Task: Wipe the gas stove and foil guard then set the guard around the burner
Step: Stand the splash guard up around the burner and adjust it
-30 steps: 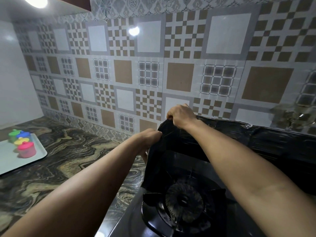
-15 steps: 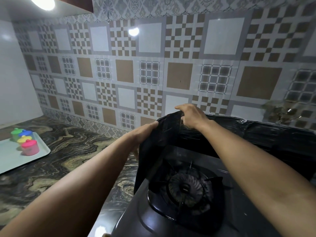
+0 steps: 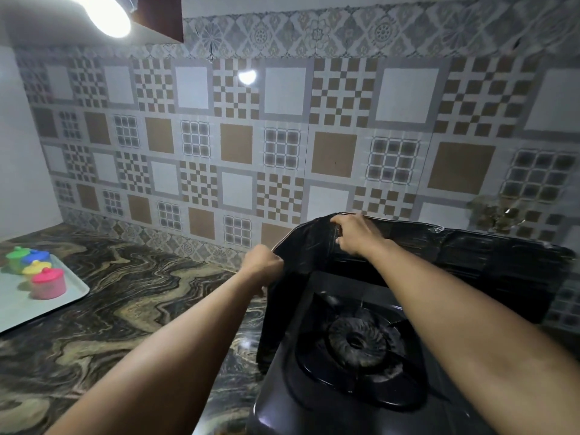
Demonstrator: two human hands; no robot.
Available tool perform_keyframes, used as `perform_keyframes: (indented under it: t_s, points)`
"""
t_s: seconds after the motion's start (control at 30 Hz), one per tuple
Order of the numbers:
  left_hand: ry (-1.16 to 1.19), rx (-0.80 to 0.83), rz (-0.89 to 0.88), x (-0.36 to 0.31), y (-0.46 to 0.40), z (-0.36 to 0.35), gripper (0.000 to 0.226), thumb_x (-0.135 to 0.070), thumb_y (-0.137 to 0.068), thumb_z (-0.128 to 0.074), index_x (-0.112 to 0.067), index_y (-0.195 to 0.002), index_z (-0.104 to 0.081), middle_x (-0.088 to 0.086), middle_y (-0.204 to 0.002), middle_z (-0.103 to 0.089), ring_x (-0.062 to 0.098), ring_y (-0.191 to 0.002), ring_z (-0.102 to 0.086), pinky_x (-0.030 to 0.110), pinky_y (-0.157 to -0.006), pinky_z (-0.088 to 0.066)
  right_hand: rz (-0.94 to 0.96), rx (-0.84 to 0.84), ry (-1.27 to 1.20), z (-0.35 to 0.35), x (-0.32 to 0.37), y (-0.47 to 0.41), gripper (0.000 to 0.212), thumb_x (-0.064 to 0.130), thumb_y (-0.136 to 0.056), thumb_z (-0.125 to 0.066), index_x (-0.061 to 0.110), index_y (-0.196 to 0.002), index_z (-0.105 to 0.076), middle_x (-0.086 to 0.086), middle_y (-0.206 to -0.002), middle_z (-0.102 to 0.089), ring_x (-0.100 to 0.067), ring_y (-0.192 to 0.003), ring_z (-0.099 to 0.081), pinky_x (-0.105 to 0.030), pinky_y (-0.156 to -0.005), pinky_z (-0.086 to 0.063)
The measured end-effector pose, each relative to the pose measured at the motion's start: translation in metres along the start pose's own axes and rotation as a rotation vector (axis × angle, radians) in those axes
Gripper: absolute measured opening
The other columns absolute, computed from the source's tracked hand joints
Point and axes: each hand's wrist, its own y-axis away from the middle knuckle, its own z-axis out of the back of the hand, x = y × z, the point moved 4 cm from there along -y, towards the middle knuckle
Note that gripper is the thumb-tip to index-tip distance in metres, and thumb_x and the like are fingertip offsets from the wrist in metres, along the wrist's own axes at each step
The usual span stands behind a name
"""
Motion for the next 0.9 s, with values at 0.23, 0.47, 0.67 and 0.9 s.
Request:
perform_keyframes:
  t_s: [0.23, 0.47, 0.67, 0.9]
  points:
    - [-0.031, -0.04, -0.05, 0.006, -0.018, -0.003, 0.024, -0.014, -0.091, -0.049, 0.002, -0.075, -0.058, 0.021, -0.088, -0.066, 0.034, -0.073, -0.066, 0.041, -0.065, -0.06, 0.195, -0.032, 0.271, -0.033, 0.021, -0.038, 0.121, 0.03, -0.064, -0.087, 0.016, -0.153, -0.005, -0.007, -0.155, -0.022, -0.03, -0.139, -0.025, -0.048, -0.114, -0.022]
    - [0.085, -0.072, -0.041, 0.012, -0.023, -0.009, 0.027, -0.012, -0.09, -0.049, 0.003, -0.07, -0.06, 0.02, -0.072, -0.065, 0.032, -0.059, -0.067, 0.038, -0.053, -0.057, 0.261, -0.17, 0.346, -0.082, 0.026, -0.063, 0.148, 0.034, -0.055, -0.088, 0.025, -0.14, 0.032, -0.016, -0.136, -0.033, -0.032, -0.126, -0.033, -0.057, -0.112, -0.017]
    - [0.104, -0.05, -0.032, 0.008, -0.025, -0.016, 0.024, -0.003, -0.09, -0.047, 0.006, -0.074, -0.063, 0.024, -0.079, -0.069, 0.033, -0.061, -0.071, 0.044, -0.058, -0.061, 0.242, -0.307, 0.354, -0.092, 0.032, -0.077, 0.142, 0.04, -0.054, -0.086, 0.02, -0.143, 0.022, -0.015, -0.118, -0.044, -0.03, -0.101, -0.044, -0.051, -0.1, -0.032]
    - [0.098, -0.011, 0.001, 0.004, -0.028, -0.018, 0.022, 0.0, -0.087, -0.051, 0.002, -0.068, -0.061, 0.019, -0.069, -0.067, 0.028, -0.055, -0.069, 0.047, -0.063, -0.061, 0.283, -0.279, 0.418, -0.086, 0.025, -0.091, 0.114, 0.031, -0.065, -0.078, 0.018, -0.144, 0.004, -0.012, -0.118, -0.049, -0.028, -0.103, -0.048, -0.045, -0.093, -0.035]
